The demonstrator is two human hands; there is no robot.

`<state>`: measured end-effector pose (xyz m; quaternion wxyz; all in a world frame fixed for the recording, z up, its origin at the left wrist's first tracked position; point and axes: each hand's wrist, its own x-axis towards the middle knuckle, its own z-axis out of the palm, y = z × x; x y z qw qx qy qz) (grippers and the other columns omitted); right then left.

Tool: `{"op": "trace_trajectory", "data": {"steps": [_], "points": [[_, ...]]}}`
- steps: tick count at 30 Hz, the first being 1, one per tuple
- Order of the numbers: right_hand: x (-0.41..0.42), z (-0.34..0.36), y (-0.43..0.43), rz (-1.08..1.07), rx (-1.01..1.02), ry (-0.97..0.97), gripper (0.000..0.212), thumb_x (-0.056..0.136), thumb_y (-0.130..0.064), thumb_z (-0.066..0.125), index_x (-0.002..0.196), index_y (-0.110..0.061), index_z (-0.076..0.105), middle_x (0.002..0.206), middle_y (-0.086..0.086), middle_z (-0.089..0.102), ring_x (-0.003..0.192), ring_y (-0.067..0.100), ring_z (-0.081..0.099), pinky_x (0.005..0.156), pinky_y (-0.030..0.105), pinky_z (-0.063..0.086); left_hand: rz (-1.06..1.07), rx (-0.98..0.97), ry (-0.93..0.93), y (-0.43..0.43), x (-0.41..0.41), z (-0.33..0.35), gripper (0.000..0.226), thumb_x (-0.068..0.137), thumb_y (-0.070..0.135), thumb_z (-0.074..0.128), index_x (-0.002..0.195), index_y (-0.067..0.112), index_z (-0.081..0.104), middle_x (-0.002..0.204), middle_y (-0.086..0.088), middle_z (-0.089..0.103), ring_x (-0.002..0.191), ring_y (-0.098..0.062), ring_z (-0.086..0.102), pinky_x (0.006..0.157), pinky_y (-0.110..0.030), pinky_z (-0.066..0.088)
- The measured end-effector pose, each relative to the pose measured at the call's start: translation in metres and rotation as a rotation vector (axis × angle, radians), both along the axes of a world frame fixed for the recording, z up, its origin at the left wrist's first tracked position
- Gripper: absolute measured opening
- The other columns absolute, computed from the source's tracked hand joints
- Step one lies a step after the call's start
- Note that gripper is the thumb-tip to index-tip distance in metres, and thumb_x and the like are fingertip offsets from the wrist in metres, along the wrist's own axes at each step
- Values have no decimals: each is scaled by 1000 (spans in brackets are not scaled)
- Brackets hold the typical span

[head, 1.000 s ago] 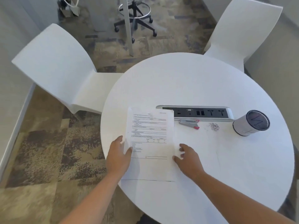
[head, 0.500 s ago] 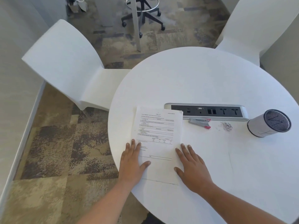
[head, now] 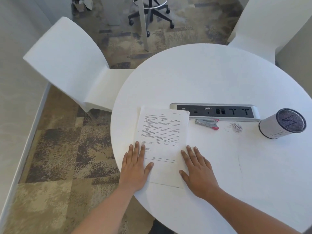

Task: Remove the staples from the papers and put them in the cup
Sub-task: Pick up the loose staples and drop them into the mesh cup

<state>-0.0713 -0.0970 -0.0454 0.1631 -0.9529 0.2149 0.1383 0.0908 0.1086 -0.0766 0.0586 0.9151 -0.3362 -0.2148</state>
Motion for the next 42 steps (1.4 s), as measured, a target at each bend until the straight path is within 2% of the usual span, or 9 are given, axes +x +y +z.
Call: {"op": "trace_trajectory", "data": {"steps": [3, 5, 9, 15, 19, 22, 26, 37, 42], "points": [[2, 2, -3, -1, 59, 17, 70, 96, -54, 29, 155, -30, 0, 162, -8, -15, 149, 15, -17, 118, 34, 5, 28, 12, 24, -3, 0, 0, 87, 84, 76, -8, 150, 25, -31, 156, 2, -42, 146, -20, -38, 125, -44, -12], [1, 6, -10, -17, 120, -1, 70, 95, -50, 39, 155, -29, 9, 164, -10, -7, 150, 13, -12, 118, 34, 8, 87, -9, 37, -13, -5, 3, 93, 81, 78, -4, 153, 24, -26, 159, 0, -38, 147, -22, -35, 124, -45, -13], [-5, 19, -29, -20, 219, -43, 66, 94, -39, 49, 153, -27, 22, 163, -10, 12, 150, 10, 5, 119, 32, 12, 169, -69, -61, -41, -21, 8, 95, 86, 75, 7, 160, 16, -2, 168, -6, -12, 154, -26, -16, 124, -46, -7], [-40, 25, -79, -203, 234, -130, 49, 91, -33, 57, 138, -27, 48, 152, -9, 40, 139, 12, 35, 113, 25, 23, 57, -224, -122, -112, -55, 10, 83, 95, 67, 23, 156, 12, 21, 167, -9, 18, 155, -28, 9, 122, -40, 4], [-55, 30, -121, -327, 214, -176, 44, 89, -27, 62, 132, -23, 55, 140, -7, 51, 127, 14, 49, 105, 20, 32, 41, -259, -112, -162, -72, 11, 82, 95, 67, 21, 156, 13, 22, 167, -6, 17, 155, -24, 6, 122, -37, -1], [-60, 32, -155, -401, 213, -217, 40, 87, -24, 65, 127, -20, 59, 131, -5, 57, 116, 16, 57, 99, 24, 42, 45, -236, -93, -184, -76, 1, 83, 94, 67, 19, 156, 12, 24, 167, -5, 17, 154, -21, 4, 123, -38, -1], [-61, 29, -186, -460, 216, -262, 39, 85, -21, 67, 123, -18, 60, 125, -1, 60, 105, 16, 61, 93, 35, 51, 27, -181, -175, -183, -81, -10, 77, 96, 62, 27, 152, 11, 35, 163, -7, 29, 153, -25, 21, 122, -43, 11], [-36, 8, -233, -577, 193, -340, 33, 83, -14, 68, 116, -14, 62, 111, 0, 62, 85, 11, 60, 82, 26, 49, 52, -195, -229, -189, -81, -16, 86, 82, 67, 42, 146, 10, 44, 158, -6, 40, 149, -25, 31, 121, -44, 19], [-23, 11, -248, -565, 178, -297, 41, 81, -17, 71, 121, -12, 60, 112, 2, 62, 86, 15, 60, 84, 31, 51, 52, -194, -239, -189, -82, -12, 86, 83, 66, 42, 146, 8, 44, 155, -8, 43, 148, -27, 33, 120, -46, 21]]}}
